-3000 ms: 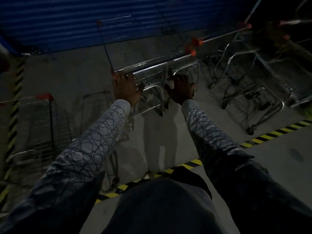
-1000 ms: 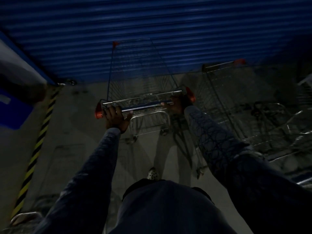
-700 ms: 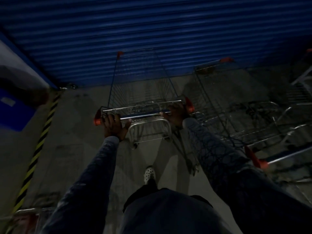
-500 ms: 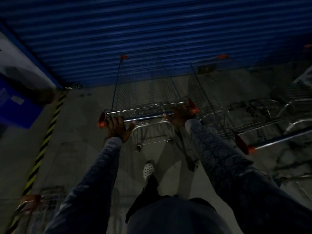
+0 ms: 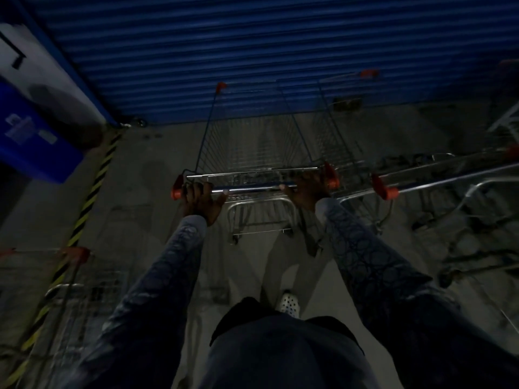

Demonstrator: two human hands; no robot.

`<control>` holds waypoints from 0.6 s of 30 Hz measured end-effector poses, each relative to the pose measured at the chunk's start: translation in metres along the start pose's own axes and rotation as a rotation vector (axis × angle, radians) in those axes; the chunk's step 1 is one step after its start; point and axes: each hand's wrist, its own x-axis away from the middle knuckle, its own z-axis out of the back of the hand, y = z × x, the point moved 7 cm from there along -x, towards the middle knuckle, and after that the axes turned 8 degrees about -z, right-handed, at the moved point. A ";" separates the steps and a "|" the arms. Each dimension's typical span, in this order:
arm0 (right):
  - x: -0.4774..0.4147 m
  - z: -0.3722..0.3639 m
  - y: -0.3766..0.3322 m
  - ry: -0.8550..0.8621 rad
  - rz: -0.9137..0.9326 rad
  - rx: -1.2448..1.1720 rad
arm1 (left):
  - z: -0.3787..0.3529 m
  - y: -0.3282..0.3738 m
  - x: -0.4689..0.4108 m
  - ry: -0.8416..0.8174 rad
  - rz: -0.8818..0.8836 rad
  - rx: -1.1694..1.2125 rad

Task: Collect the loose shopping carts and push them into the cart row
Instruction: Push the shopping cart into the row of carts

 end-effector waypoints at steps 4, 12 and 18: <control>0.043 -0.018 0.002 0.002 -0.016 -0.027 | 0.008 -0.001 0.050 0.024 -0.014 0.030; 0.163 -0.063 -0.003 0.038 -0.066 0.136 | 0.010 -0.022 0.176 -0.058 -0.052 0.007; 0.247 -0.112 0.001 0.037 0.009 0.158 | 0.007 -0.040 0.291 -0.008 -0.079 -0.065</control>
